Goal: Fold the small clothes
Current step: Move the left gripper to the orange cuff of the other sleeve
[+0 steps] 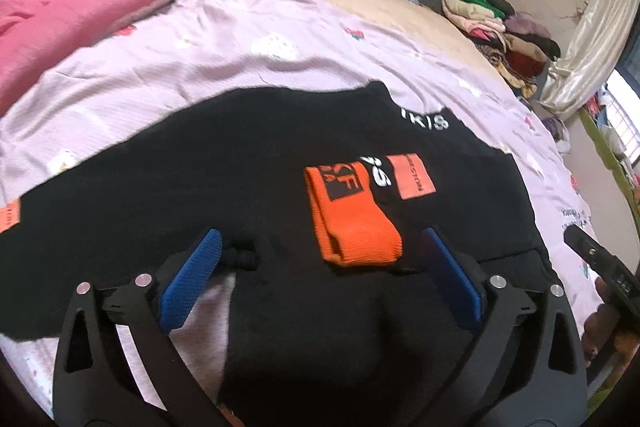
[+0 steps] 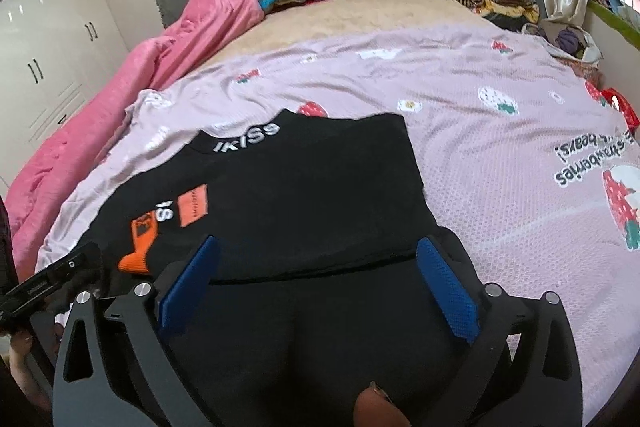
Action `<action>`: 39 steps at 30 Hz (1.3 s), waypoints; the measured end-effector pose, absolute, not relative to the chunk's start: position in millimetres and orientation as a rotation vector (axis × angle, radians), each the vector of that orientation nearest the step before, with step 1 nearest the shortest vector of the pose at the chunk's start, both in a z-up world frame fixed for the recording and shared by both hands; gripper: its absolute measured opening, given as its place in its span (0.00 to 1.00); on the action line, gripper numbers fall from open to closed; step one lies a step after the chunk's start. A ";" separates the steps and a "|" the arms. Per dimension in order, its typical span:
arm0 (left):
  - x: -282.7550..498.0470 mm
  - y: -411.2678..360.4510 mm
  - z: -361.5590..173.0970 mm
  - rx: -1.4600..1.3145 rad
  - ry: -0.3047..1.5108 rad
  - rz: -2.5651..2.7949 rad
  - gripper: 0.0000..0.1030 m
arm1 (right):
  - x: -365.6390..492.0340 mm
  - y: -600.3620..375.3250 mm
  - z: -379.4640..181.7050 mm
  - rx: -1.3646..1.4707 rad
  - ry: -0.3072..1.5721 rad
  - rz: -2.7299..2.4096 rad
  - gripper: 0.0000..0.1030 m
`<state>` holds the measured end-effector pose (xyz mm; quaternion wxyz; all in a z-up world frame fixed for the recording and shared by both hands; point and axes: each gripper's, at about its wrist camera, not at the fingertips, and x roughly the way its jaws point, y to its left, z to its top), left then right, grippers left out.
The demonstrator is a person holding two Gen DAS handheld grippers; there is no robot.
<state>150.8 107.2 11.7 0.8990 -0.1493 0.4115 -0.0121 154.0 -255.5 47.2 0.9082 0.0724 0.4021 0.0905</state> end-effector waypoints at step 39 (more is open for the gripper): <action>24.3 245.7 16.0 -0.524 0.774 0.233 0.91 | 82.3 -66.4 83.5 -0.085 0.765 0.527 0.96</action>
